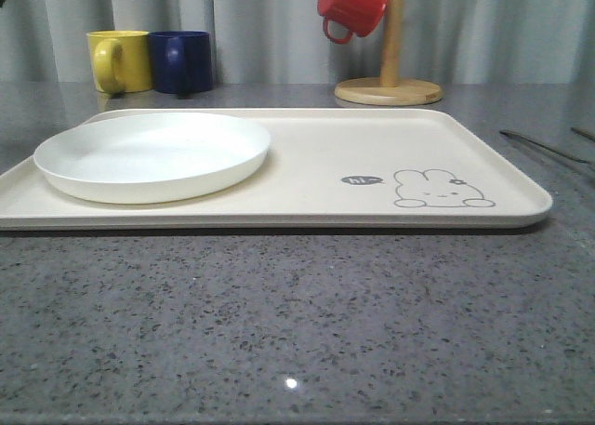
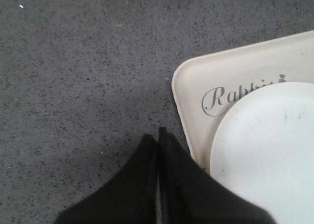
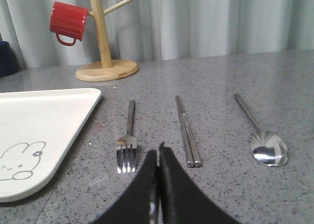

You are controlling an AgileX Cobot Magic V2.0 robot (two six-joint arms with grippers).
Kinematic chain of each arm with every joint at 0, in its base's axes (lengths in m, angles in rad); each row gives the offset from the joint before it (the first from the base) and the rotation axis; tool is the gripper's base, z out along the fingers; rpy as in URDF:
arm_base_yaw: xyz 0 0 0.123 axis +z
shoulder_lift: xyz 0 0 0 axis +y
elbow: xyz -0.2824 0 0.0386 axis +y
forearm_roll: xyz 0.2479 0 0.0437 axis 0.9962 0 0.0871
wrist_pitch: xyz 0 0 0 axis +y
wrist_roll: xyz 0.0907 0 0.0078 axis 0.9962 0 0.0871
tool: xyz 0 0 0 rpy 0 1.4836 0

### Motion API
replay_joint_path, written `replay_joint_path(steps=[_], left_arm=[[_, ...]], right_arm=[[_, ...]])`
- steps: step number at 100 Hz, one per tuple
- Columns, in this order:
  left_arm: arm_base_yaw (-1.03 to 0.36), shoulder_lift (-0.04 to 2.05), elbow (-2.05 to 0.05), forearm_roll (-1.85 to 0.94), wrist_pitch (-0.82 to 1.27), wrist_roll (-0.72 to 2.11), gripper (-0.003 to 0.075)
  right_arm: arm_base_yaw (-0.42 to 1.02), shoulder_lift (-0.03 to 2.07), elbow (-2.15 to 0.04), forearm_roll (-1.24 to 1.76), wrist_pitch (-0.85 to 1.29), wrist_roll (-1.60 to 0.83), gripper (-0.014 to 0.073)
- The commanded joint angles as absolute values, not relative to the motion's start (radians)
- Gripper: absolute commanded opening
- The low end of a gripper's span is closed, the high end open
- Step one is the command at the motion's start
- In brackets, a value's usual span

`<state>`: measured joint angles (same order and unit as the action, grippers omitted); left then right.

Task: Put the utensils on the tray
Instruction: 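Open the left gripper and withdraw it from the plate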

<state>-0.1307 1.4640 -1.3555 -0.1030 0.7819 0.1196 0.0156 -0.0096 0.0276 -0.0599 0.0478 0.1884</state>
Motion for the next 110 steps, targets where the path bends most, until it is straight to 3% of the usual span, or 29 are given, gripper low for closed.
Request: replay_joint_path(steps=[1,34,78,110], left_arm=[[-0.133,1.36,-1.322,-0.095,0.687,0.112,-0.002],[-0.133,1.03,-0.991,-0.088,0.489,0.112,-0.002],[-0.133,0.569,-0.634,-0.088,0.476,0.112,-0.002],[-0.133,0.294,-0.504,-0.088,0.478,0.112,-0.0019]], right_arm=[[0.017,-0.023,0.027,-0.072,-0.026,0.181,-0.0067],[0.017,-0.023,0.027,-0.072,-0.026,0.181,-0.0067],[0.017,-0.023,0.027,-0.072,-0.026,0.181,-0.0067],[0.017,-0.023,0.027,-0.184,-0.007,0.165,-0.0067]])
